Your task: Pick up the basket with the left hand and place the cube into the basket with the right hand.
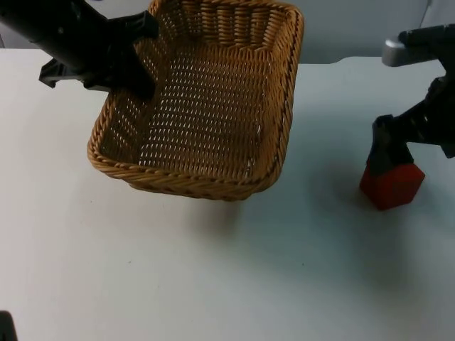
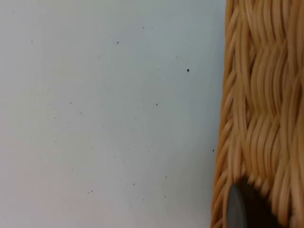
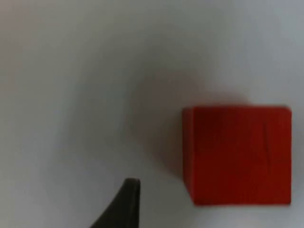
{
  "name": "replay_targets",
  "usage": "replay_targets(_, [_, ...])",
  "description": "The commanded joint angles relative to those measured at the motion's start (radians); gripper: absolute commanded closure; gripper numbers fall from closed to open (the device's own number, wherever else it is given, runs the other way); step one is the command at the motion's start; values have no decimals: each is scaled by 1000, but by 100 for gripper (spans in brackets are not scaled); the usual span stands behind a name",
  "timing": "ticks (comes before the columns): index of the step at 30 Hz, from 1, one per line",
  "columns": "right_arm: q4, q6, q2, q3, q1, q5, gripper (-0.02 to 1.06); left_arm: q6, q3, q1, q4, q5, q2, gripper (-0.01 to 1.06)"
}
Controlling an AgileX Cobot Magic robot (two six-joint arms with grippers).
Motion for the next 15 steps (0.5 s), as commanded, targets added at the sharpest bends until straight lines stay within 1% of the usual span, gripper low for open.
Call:
replay_targets(1, [6, -10, 43, -39, -7, -10, -1, -4, -9, -2, -23, 0, -13, 105])
replay_targets(12, [0, -12, 147, -44, -7, -13, -1, -4, -9, -2, -23, 0, -13, 105])
replay_targets(13, [0, -12, 160, -44, -7, -18, 0, -4, -9, -2, -23, 0, -13, 105])
replay_targets(14, [0, -12, 167, -44, -7, -22, 3, -4, -9, -2, -23, 0, -13, 105])
replay_targets(15, [0, -12, 171, -44, -7, -28, 10, -4, -9, -2, -23, 0, -13, 105])
